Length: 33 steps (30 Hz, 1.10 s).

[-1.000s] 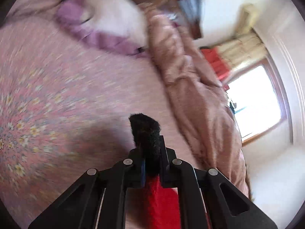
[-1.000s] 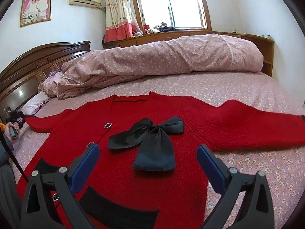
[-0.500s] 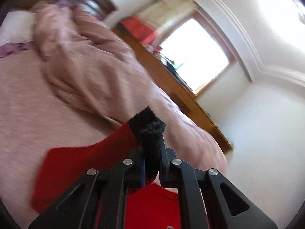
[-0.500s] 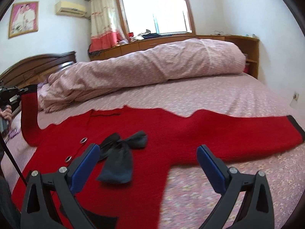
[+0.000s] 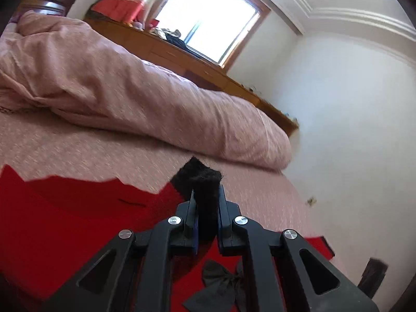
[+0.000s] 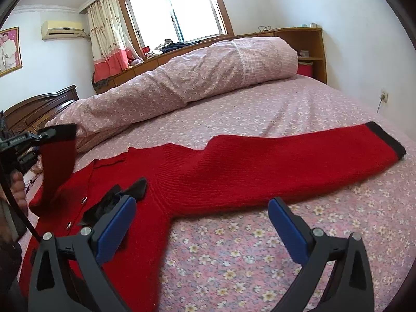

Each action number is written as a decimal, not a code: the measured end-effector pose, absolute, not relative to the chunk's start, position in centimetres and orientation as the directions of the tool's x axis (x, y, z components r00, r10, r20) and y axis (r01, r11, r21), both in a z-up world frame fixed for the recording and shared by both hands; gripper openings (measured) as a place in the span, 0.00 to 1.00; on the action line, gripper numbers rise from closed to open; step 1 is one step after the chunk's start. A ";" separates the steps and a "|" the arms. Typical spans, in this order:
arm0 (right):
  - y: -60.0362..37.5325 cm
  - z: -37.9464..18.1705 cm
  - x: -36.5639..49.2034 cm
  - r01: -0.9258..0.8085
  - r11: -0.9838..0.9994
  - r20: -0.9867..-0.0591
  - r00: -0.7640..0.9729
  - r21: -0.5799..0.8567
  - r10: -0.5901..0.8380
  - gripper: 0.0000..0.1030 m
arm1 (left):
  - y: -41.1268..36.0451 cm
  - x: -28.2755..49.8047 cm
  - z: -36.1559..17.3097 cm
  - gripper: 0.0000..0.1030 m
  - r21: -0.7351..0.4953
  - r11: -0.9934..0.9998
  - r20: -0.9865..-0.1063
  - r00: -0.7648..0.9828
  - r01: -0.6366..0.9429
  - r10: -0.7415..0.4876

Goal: Fold small clothes
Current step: 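Carry the held sleeve across the cardigan body with the left tool, release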

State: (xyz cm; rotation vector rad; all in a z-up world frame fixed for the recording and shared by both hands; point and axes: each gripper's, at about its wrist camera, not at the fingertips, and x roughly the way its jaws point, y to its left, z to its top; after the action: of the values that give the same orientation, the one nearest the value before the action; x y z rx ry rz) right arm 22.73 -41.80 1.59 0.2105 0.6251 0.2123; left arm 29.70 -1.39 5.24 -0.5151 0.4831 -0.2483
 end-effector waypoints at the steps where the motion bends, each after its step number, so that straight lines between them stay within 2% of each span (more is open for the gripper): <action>1: -42.0 1.5 22.7 -0.129 0.957 -0.558 0.789 0.260 0.257 1.00 | -2.0 29.7 4.9 0.03 -0.520 0.848 -0.382 0.858 0.108 -0.344; 10: -41.6 1.6 22.9 -0.141 0.953 -0.566 0.778 0.268 0.274 1.00 | -4.2 30.3 3.0 0.03 -0.531 0.840 -0.402 0.841 0.108 -0.362; 14: -41.0 1.5 22.9 -0.152 0.955 -0.574 0.770 0.256 0.277 1.00 | -5.3 30.9 3.2 0.03 -0.463 0.879 -0.409 0.852 0.115 -0.327; 23: -40.7 1.6 23.0 -0.161 0.954 -0.580 0.764 0.254 0.284 1.00 | -8.4 31.1 3.6 0.03 -0.400 0.904 -0.396 0.861 0.150 -0.318; 27: -40.6 1.5 23.1 -0.162 0.952 -0.581 0.761 0.259 0.288 1.00 | -10.3 30.6 1.1 0.05 -0.381 0.909 -0.463 0.816 0.169 -0.346; 33: -40.3 1.7 23.0 -0.173 0.953 -0.584 0.758 0.248 0.290 1.00 | -12.0 29.9 -2.0 0.15 -0.468 0.861 -0.545 0.701 0.200 -0.460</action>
State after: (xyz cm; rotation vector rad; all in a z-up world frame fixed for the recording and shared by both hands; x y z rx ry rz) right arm 22.96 -40.32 1.66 0.1841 0.6647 0.2533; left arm 29.88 -12.01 -2.00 -0.3934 0.7048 -0.3782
